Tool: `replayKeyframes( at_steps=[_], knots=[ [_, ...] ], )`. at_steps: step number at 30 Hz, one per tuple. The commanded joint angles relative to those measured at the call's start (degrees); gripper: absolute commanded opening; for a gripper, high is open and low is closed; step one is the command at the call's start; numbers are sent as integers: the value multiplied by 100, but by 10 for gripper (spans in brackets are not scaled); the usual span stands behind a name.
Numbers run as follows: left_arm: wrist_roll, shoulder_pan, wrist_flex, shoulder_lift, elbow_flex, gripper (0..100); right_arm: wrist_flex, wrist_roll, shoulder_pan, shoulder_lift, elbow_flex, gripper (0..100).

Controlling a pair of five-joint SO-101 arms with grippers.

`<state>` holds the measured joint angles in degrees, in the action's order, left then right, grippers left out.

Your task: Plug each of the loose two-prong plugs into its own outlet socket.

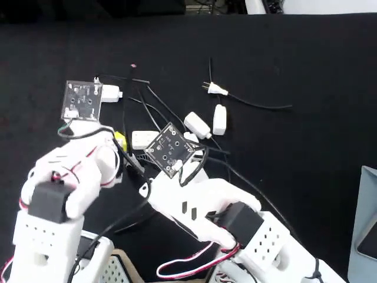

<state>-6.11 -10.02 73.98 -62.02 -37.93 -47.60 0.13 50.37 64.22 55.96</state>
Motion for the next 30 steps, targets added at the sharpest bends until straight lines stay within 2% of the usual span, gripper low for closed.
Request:
replayKeyframes(
  at_steps=[1, 5, 14, 22, 30],
  knots=[
    [440, -180, -88, -334, -13, 45, 132, -44, 79, 110, 40, 11],
    [800, -251, -88, -527, -207, 45, 141, -290, 79, 110, 57, 11],
    [1679, -1033, 308, -1424, -462, 45, 132, -352, 53, 101, 198, 11],
    [1996, -1455, 440, -1653, -629, 45, 132, -360, 53, 110, 251, 11],
    [1996, -1385, 519, -1697, -611, 45, 97, -360, 44, 110, 259, 11]
  ],
)
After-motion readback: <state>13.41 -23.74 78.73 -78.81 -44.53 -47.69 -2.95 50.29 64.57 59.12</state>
